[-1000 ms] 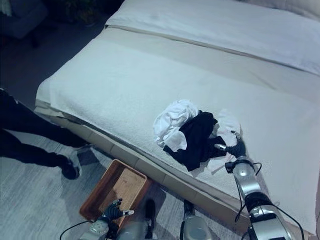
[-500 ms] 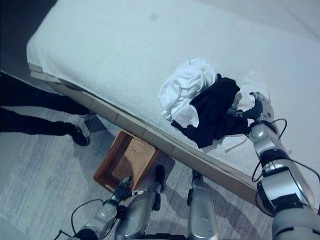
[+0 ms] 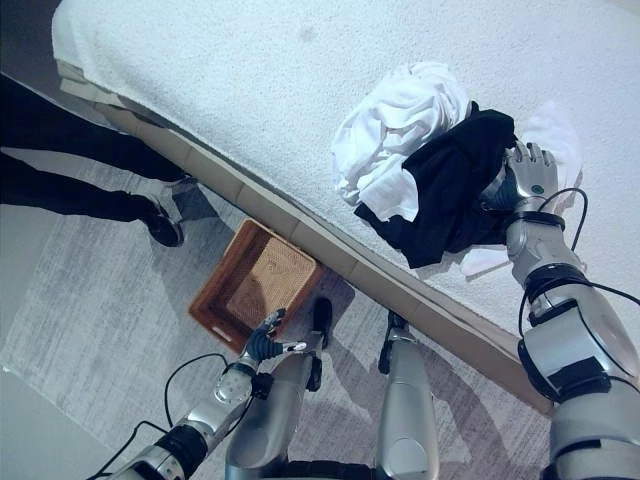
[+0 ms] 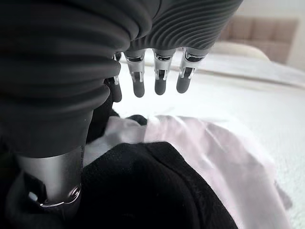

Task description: Pick up clothes into the bucket

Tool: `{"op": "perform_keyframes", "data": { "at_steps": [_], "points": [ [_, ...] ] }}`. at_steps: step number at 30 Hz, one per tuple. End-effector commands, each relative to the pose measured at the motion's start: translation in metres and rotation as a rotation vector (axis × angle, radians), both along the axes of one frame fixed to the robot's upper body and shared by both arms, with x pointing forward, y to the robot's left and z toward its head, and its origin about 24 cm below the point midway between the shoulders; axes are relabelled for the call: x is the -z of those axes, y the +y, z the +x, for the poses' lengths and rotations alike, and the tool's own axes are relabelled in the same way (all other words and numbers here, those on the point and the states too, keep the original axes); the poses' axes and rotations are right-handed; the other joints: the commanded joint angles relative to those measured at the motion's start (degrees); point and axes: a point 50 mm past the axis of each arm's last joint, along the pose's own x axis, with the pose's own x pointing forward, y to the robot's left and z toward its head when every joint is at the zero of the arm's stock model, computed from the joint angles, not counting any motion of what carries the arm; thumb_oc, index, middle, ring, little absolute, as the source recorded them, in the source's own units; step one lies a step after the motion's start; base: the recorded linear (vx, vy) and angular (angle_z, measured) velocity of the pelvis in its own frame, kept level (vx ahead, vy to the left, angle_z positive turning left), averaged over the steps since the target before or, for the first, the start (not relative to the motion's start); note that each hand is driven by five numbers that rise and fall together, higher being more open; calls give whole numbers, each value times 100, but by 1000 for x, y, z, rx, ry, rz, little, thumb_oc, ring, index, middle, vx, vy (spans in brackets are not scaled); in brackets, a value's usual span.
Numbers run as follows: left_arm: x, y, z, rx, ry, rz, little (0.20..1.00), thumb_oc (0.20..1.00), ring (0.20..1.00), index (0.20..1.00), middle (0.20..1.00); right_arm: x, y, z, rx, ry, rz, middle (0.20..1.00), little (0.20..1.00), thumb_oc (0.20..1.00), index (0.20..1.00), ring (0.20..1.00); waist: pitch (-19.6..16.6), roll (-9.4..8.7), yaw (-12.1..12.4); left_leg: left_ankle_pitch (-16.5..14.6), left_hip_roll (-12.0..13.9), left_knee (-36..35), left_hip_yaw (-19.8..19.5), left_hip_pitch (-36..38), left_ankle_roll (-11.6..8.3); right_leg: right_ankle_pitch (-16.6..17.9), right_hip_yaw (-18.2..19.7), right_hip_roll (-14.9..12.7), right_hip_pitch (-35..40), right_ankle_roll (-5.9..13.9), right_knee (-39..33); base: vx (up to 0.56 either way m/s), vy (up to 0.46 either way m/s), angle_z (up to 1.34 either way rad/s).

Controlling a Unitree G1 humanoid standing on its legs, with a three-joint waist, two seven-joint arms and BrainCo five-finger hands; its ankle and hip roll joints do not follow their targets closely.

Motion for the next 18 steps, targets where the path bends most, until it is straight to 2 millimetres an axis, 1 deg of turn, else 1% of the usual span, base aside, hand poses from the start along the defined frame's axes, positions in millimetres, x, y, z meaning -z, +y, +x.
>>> {"op": "perform_keyframes", "data": {
  "at_steps": [1,5,11,14,15,16,17,18],
  "points": [
    [1,1,-3,-21,-5,-7,1000,1000,1000,1000,1000,-28,1,5,14,-79,-78,1000,1000,1000,1000,1000,-40,-179,-13,-225,-56,457,-250,-170,-188,-101,251,-111,504,254,-217,-8,-22,14],
    [2,-3,-1,-12,3,4,1000,1000,1000,1000,1000,-20,4,6,18,-58,-49,1000,1000,1000,1000,1000,-40,-145,21,-149,-58,359,-362,-197,-204,-118,139,-172,474,253,-182,-4,-33,15],
    [2,-4,2,-22,1,14,1000,1000,1000,1000,1000,-11,11,8,4,-59,17,1000,1000,1000,1000,1000,-40,-102,54,-58,-70,222,-518,-184,-227,-166,-30,-255,509,258,-145,0,-31,11],
    [-1,-3,5,-28,-13,14,1000,1000,1000,1000,1000,-16,15,10,-13,-120,94,1000,1000,1000,1000,1000,-40,-101,54,-18,-69,161,-577,-170,-244,-163,-123,-286,547,269,-165,-2,-29,16],
    [-1,-3,5,-28,-13,14,1000,1000,1000,1000,1000,-16,15,10,-13,-120,94,1000,1000,1000,1000,1000,-40,-101,54,-18,-69,160,-577,-169,-244,-163,-124,-286,548,269,-165,1,-12,16],
    [-3,-3,8,-44,-22,12,1000,1000,1000,1000,1000,-20,21,10,-44,-222,248,1000,1000,1000,1000,1000,-40,-123,34,-10,-57,130,-587,-155,-239,-150,-145,-293,577,278,-197,5,-5,11],
    [-3,-3,8,-44,-22,13,1000,1000,1000,1000,1000,-20,21,10,-44,-222,249,1000,1000,1000,1000,1000,-40,-125,37,-10,-56,129,-586,-153,-239,-150,-145,-293,579,278,-198,12,-6,10],
    [-4,-1,9,-61,-26,18,1000,1000,1000,1000,1000,-24,27,10,-80,-320,411,1000,1000,1000,1000,1000,-40,-156,14,-16,-50,126,-598,-142,-237,-146,-153,-296,587,286,-208,-2,4,5]
  ]
}}
